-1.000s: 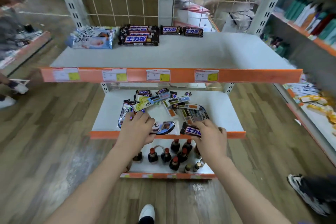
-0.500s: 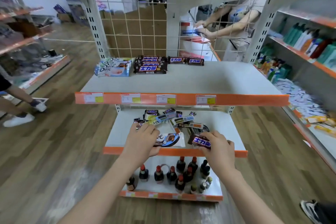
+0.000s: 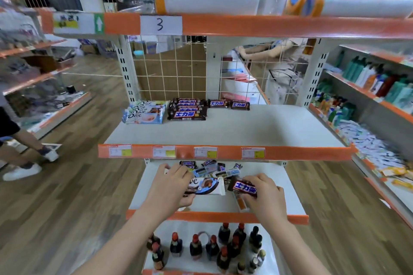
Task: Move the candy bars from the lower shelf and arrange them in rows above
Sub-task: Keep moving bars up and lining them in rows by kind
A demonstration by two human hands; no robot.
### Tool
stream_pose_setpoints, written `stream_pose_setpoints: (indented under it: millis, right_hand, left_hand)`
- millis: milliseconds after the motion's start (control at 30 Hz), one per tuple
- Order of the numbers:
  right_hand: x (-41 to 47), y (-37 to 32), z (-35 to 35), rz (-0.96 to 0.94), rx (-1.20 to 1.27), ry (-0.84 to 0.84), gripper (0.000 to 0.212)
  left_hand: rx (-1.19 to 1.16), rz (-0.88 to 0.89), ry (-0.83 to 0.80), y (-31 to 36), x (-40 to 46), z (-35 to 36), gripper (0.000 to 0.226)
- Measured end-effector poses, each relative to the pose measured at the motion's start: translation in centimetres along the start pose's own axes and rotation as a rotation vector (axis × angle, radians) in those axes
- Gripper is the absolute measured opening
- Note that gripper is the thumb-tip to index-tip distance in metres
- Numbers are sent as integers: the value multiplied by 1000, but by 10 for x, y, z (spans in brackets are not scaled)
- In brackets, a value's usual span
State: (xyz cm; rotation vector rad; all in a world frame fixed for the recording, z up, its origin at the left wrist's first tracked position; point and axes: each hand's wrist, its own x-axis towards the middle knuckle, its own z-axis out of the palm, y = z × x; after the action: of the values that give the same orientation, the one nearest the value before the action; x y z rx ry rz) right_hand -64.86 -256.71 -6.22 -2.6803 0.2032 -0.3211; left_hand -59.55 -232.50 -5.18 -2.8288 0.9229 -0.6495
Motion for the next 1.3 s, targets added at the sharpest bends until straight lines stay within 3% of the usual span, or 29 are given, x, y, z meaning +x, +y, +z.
stream_pose_setpoints:
  millis: [700, 1300]
  right_hand:
    - [105, -40, -21, -113, -58, 110, 42]
    - [211, -29, 2, -68, -129, 109, 38]
  left_hand:
    - [5, -51, 132, -66, 83, -2, 47]
    - [-56, -29, 66, -115, 184, 45, 47]
